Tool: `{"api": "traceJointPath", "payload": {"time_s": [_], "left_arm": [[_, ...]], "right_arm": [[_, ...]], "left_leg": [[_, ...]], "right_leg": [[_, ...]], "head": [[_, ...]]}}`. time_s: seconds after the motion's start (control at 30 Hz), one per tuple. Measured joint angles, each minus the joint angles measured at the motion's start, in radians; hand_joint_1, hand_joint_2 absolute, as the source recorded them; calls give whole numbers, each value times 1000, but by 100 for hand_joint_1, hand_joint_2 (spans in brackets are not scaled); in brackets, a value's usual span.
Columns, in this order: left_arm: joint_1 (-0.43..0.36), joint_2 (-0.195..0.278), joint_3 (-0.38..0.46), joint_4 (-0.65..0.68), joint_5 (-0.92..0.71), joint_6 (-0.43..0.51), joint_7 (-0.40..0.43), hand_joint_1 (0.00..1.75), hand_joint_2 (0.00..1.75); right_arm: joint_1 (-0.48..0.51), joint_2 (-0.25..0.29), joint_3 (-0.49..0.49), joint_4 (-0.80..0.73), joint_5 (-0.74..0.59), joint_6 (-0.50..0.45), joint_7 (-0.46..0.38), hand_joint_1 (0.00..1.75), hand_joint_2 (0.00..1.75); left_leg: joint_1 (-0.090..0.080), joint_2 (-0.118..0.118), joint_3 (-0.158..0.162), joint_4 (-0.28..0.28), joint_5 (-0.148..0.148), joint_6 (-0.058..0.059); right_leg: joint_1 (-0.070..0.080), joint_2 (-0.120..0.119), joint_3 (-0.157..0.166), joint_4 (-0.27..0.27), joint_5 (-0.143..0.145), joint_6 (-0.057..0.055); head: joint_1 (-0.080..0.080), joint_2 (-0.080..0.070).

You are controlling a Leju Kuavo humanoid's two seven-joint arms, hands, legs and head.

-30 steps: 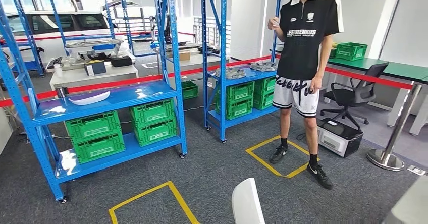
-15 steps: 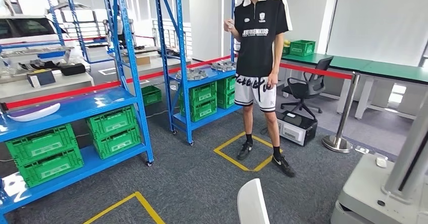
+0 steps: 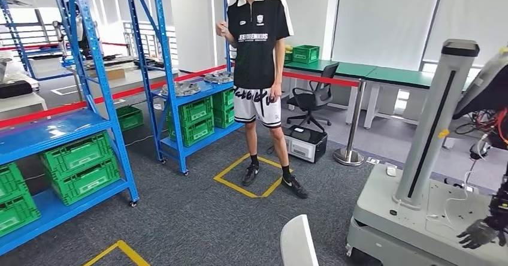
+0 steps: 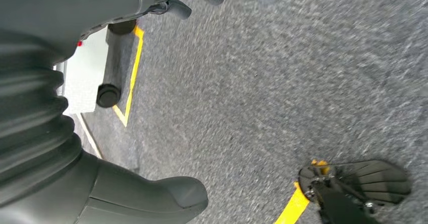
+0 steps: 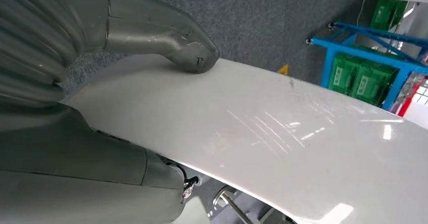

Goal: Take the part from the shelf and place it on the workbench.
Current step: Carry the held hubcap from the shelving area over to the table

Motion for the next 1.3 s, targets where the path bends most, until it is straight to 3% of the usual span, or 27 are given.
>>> {"api": "traceJointPath", "payload": {"time_s": [0.07,0.1,0.17,0.23,0.3,0.33,0.37,0.4,0.47,0.53,0.6,0.67,0.73,0.8,0.83,0.87,0.9,0.97,1.0,1.03,1.1,1.13,1.2,1.23,1.3], "left_arm": [[0,0,1,-1,14,12,1,0,175],[0,-1,2,-1,22,18,1,0,175],[2,-3,7,-1,41,28,-1,0,175],[8,-5,15,0,56,33,-2,0,175],[15,-8,25,1,64,35,0,0,175],[18,-8,29,2,67,34,0,0,175],[20,-9,32,3,66,31,0,0,175],[20,-9,33,3,64,27,-3,0,175],[21,-9,34,4,50,17,-10,0,175],[20,-8,32,4,24,6,-16,0,175],[18,-11,26,4,-1,-4,-18,0,175],[16,-13,19,3,-13,-8,-17,0,175],[16,-13,16,2,-17,-9,-17,0,175],[16,-13,14,2,-20,-10,-16,0,175],[16,-13,11,2,-22,-11,-15,0,175],[15,-14,9,2,-24,-12,-14,0,175],[13,-15,6,2,-25,-12,-12,0,175],[10,-16,2,2,-26,-11,-10,0,175],[9,-15,1,1,-26,-10,-10,0,175],[7,-15,0,0,-26,-8,-10,0,175],[4,-15,0,-1,-25,-6,-10,0,175],[3,-15,0,-1,-24,-5,-10,0,175],[2,-16,0,-1,-21,-1,-10,0,175],[3,-16,0,-1,-20,0,-10,0,175],[8,-17,0,0,-18,2,-10,0,175]], "right_arm": [[-3,1,2,10,-3,2,-17,175,175],[-5,2,4,17,-5,4,-23,175,175],[-16,4,10,34,-8,8,-31,175,175],[-31,8,20,50,-10,13,-35,175,175],[-42,9,27,66,-11,21,-35,175,175],[-45,9,28,72,-11,25,-35,175,175],[-49,9,29,77,-11,28,-34,175,175],[-53,10,29,80,-12,30,-31,175,175],[-58,12,28,81,-13,29,-19,175,175],[-51,11,25,74,-15,15,-3,175,175],[-27,6,17,60,-18,-5,6,175,175],[-8,-1,9,46,-19,-19,9,175,175],[0,-6,3,39,-20,-25,11,175,175],[6,-9,2,36,-20,-29,13,175,175],[11,-10,1,35,-20,-31,14,175,175],[16,-11,0,33,-20,-33,14,175,175],[18,-12,0,31,-20,-36,14,175,175],[20,-12,-1,26,-20,-40,14,175,175],[19,-11,-1,24,-20,-42,14,175,175],[19,-11,-1,23,-21,-43,14,175,175],[19,-10,-2,22,-21,-45,12,175,175],[20,-10,-2,22,-20,-46,11,175,175],[19,-9,-3,22,-20,-47,8,175,175],[19,-8,-3,22,-20,-47,7,175,175],[19,-6,-3,22,-20,-47,5,175,175]], "left_leg": [[-1,18,9,-4,-3,-12],[1,16,14,-4,-5,-19],[5,-31,1,35,-36,-30],[6,-88,-53,150,-99,-34],[6,-103,-110,259,-133,-34],[6,-105,-120,269,-122,-32],[6,-109,-111,239,-91,-28],[6,-119,-88,178,-50,-24],[6,-163,-36,52,7,-13],[4,-184,-15,3,19,-6],[4,-162,-11,-3,24,2],[9,-135,-8,-14,31,15],[9,-103,-7,-19,33,25],[7,-70,-9,-18,31,27],[7,-55,-9,-16,30,27],[7,-41,-9,-14,28,25],[8,-28,-9,-11,25,22],[6,-6,-10,0,16,11],[3,3,-11,4,11,4],[1,11,-8,6,7,-2],[2,26,2,4,2,-14],[5,13,5,7,-5,-21],[9,-46,-16,61,-46,-30],[10,-79,-40,117,-80,-32],[9,-102,-97,244,-133,-31]], "right_leg": [[2,15,-2,-4,0,-13],[1,26,-2,-7,3,-20],[-5,45,-3,-13,11,-33],[-7,64,-5,-15,15,-40],[-5,89,-6,-14,16,-41],[-5,102,-6,-14,16,-41],[-4,116,-6,-13,16,-41],[-4,130,-5,-12,16,-40],[-4,153,-7,-10,17,-34],[-6,173,-13,-10,20,-21],[-9,191,-17,-14,25,-6],[-4,159,-34,16,5,3],[-1,97,-87,124,-56,11],[-4,72,-144,243,-103,19],[-6,68,-151,261,-101,22],[-8,62,-137,238,-82,24],[-10,50,-103,179,-51,25],[-11,2,-33,47,-6,22],[-10,-15,-14,11,3,16],[-8,-22,-9,0,3,10],[-7,-1,-11,1,5,-4],[-8,10,-11,-1,7,-10],[-13,32,-12,-5,13,-22],[-13,42,-13,-6,14,-25],[-12,69,-16,-5,15,-30]], "head": [[-1,0],[-1,0],[-1,0],[-2,0],[-2,0],[-2,0],[-1,0],[-2,0],[-2,0],[-2,0],[-2,0],[-1,0],[0,0],[0,0],[0,0],[0,0],[0,0],[0,0],[-1,0],[-2,0],[-4,0],[-4,0],[-5,0],[-5,0],[-5,0]]}}
